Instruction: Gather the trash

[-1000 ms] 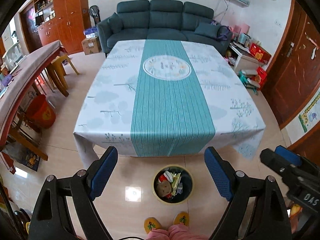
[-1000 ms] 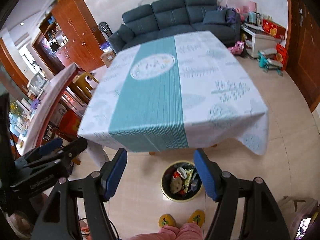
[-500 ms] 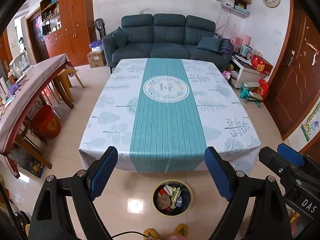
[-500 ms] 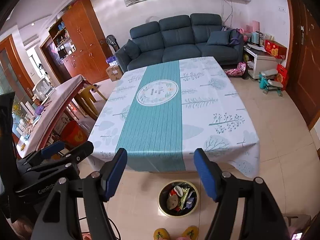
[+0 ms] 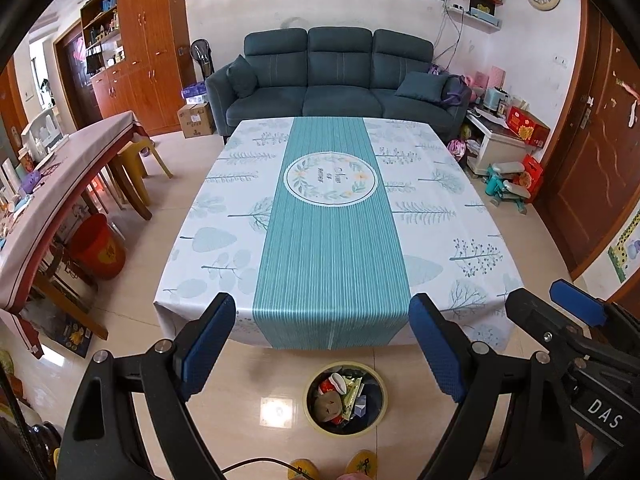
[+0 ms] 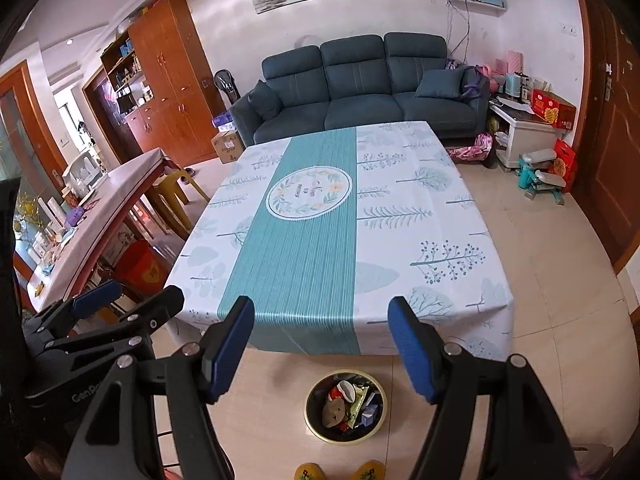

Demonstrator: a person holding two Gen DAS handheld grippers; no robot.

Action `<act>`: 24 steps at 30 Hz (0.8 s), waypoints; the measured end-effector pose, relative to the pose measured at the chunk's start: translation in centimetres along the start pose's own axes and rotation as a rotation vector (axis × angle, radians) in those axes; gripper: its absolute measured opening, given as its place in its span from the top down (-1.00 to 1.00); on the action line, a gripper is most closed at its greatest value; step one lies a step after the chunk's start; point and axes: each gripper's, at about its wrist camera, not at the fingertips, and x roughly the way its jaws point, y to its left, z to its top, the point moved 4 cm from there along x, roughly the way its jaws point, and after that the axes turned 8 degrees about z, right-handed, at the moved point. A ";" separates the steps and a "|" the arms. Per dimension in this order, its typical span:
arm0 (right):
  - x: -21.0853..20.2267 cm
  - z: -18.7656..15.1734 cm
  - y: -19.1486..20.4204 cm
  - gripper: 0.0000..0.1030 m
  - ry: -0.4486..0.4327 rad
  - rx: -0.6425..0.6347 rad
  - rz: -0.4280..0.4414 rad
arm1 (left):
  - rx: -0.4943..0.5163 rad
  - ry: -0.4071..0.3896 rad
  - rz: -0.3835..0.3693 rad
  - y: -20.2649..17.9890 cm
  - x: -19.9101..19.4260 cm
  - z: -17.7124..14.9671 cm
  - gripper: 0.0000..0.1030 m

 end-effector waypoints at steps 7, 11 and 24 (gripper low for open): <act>0.5 0.1 -0.1 -0.35 0.010 -0.026 -0.001 | 0.003 0.019 0.014 -0.4 0.3 -0.3 -0.69; 0.9 0.2 -0.3 -0.35 0.020 -0.031 0.002 | 0.001 0.027 0.021 -0.5 0.6 -0.4 -0.69; 1.3 0.3 -0.7 -0.35 0.027 -0.031 0.007 | 0.010 0.041 0.019 -1.1 1.2 -0.5 -0.69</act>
